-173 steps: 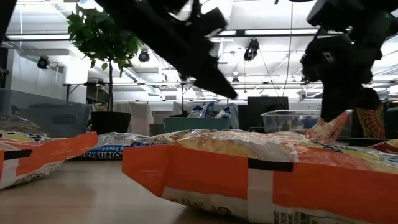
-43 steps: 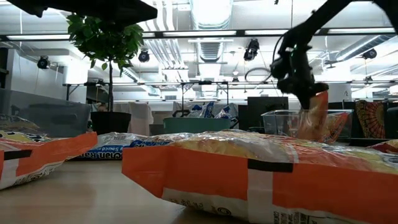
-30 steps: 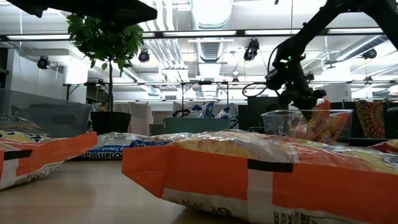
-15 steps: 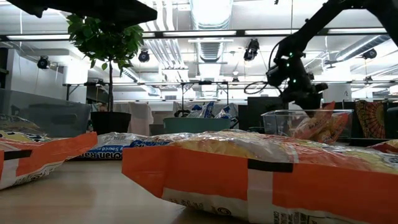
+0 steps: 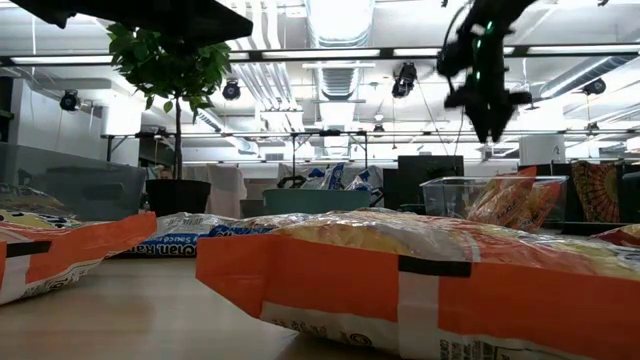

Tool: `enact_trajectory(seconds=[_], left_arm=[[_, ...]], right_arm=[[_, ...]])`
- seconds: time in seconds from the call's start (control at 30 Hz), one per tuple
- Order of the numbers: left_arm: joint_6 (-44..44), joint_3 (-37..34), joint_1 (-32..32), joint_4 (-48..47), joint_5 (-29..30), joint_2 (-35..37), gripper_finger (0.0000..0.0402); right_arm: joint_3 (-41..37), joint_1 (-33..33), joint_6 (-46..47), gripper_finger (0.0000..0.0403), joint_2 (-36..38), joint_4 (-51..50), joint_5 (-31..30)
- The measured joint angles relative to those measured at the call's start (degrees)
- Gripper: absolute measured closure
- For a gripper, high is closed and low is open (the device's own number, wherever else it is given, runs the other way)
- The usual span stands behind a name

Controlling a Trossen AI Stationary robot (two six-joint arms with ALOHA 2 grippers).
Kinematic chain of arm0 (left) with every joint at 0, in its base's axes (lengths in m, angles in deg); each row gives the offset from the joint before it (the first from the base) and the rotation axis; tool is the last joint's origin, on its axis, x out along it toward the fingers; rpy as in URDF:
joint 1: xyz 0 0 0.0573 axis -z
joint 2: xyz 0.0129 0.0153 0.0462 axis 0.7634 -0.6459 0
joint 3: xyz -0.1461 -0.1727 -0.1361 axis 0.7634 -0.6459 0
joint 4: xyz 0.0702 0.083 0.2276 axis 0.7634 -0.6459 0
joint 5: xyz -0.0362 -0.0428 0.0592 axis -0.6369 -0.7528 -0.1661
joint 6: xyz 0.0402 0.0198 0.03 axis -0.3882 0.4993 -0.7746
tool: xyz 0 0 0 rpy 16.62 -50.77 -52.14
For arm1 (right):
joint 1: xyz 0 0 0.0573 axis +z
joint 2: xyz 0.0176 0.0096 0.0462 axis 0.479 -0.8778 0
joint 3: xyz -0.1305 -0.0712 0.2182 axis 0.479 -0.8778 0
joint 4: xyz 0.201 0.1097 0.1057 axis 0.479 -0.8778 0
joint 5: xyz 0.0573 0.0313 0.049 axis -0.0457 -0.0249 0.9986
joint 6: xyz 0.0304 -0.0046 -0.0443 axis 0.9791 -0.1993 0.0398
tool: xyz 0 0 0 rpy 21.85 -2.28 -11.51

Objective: Sort Maruchan noodles
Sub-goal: Put the top blue noodle pack into the green bin

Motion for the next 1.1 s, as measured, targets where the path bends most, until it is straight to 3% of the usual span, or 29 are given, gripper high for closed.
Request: enact_trajectory(seconds=[0.2,0.43,0.6,0.73,0.9,1.1], left_arm=[[3.9,0.0,0.0,0.0,0.0,0.0,0.0364],[9.6,0.0,0.0,-0.1,0.0,-3.7,0.0364],[15.9,0.0,0.0,0.3,-0.1,-9.2,0.0364],[21.0,0.5,0.1,0.1,-1.1,-13.5,0.0364],[22.7,2.6,0.2,0.2,-4.9,-17.8,0.0364],[22.9,7.8,0.2,-4.0,-10.1,-21.7,0.0364]], right_arm=[[-8.5,12.1,0.7,0.0248,13.7,11.8,3.0],[-26.9,30.7,4.6,0.0248,28.6,32.4,5.6],[-43.0,43.4,6.8,0.0250,35.6,50.7,5.6],[-55.8,51.8,5.8,0.0256,37.2,72.1,5.6],[-64.8,58.0,1.0,0.0257,36.9,89.9,5.8],[-65.5,58.8,-3.5,0.0259,39.7,91.9,5.6]])
